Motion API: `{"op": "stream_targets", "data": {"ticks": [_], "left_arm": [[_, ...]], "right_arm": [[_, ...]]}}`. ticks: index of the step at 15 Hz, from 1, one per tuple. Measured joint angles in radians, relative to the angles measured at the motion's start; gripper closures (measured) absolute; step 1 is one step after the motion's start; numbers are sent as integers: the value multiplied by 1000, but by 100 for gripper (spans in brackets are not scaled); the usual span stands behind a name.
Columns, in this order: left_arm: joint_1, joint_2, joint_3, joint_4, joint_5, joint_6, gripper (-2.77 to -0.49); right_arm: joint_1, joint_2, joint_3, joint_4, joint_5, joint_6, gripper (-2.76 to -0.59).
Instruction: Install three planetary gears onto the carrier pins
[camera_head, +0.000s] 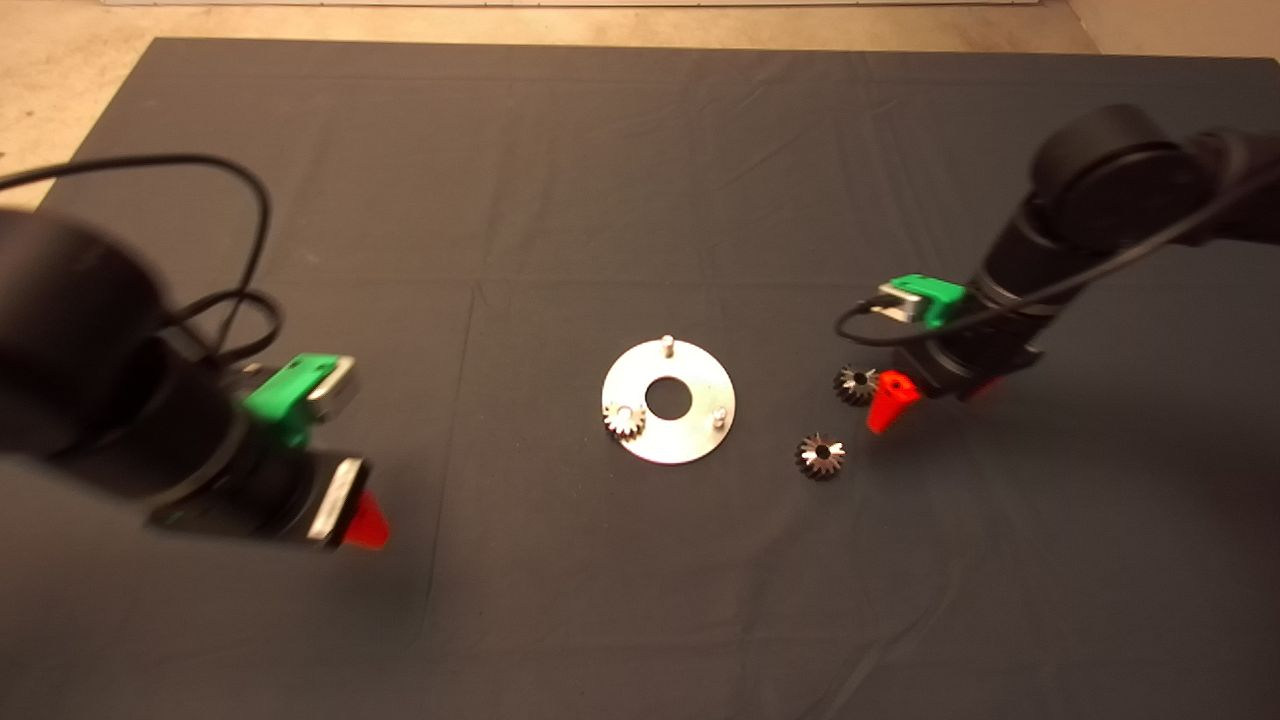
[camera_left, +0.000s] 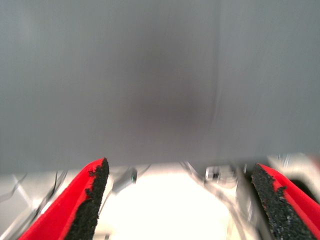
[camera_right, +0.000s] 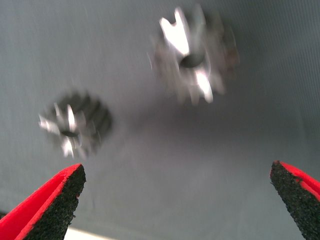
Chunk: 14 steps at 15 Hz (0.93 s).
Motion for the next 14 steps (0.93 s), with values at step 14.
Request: {"op": "stream_targets", "data": {"ticks": [14], "left_arm": [[-6,-157,104,-69,-3,13,-204]], "right_arm": [[-20,73,-132,-100,-5,-120,-275]]}}
